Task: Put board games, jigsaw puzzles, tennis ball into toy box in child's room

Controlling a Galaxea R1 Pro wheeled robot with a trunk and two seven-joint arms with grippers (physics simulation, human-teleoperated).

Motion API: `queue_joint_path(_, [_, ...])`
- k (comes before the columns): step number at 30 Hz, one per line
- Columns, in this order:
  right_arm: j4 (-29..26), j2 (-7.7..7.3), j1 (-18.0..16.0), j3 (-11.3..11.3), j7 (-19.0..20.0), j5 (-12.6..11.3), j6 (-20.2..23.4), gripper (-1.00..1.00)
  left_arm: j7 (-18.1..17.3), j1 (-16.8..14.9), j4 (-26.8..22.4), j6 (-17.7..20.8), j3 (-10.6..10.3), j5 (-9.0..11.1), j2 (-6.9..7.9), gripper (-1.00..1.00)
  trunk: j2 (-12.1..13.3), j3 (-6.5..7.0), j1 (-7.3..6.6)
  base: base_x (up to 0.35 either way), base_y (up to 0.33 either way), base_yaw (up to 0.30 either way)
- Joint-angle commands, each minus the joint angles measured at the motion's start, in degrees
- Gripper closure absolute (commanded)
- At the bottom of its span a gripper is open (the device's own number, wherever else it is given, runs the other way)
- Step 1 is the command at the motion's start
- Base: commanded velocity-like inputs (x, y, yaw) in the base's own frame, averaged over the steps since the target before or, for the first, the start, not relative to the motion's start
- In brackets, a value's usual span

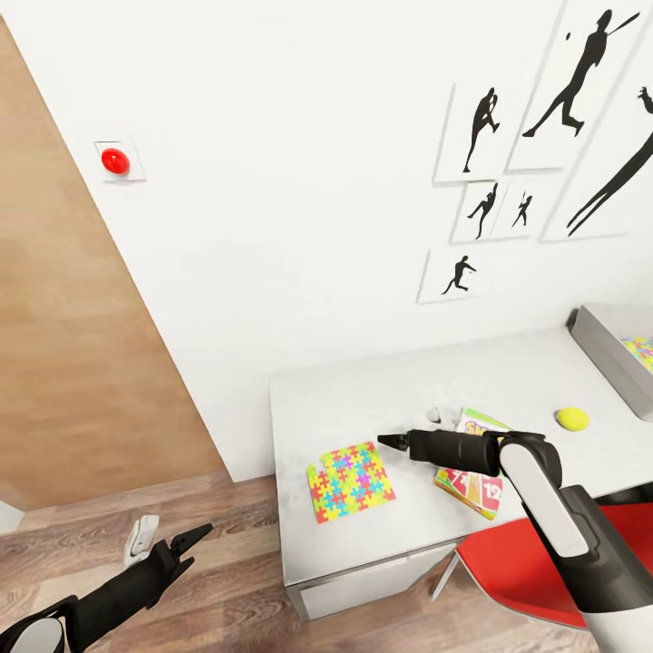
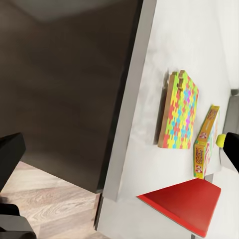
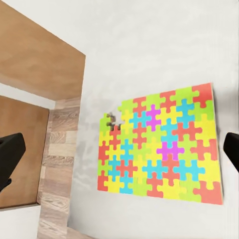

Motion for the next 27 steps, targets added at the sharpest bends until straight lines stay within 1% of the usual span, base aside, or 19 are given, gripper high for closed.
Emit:
queue_joint_path(1, [0.37,-0.02,-0.07,0.12,-0.43,0.26,0.16,-1.00,-0.15,-0.01,-0.01,0.27,0.10,-0.05,0.00,-1.00,-0.10,-0.09,0.03,0.000,0.000,0.000])
queue_joint_path(5, [2.11,0.05,-0.26,0.43,-2.10,0.27,0.16,-1.00,-0.11,-0.01,0.13,0.27,0.19,-0.04,0.00,-1.00,-0.10,-0.09,0.03,0.000,0.000,0.000])
queue_joint_path(9, [3.55,0.16,-0.51,0.55,-2.76,0.27,0.16,-1.00,-0.09,-0.01,0.27,0.27,0.24,-0.03,0.00,-1.00,-0.10,-0.09,0.03,0.000,0.000,0.000])
queue_joint_path(12, [5.40,0.56,-1.09,0.66,-3.33,0.27,0.16,-1.00,-0.08,-0.01,0.51,0.27,0.29,-0.03,0.00,-1.00,-0.10,-0.09,0.03,0.000,0.000,0.000])
queue_joint_path(27, [7.28,1.04,-1.77,0.85,-3.77,0.21,0.16,-1.00,-0.06,-0.01,1.12,0.22,0.33,-0.01,-0.06,-1.00,-0.10,-0.09,0.03,0.000,0.000,0.000])
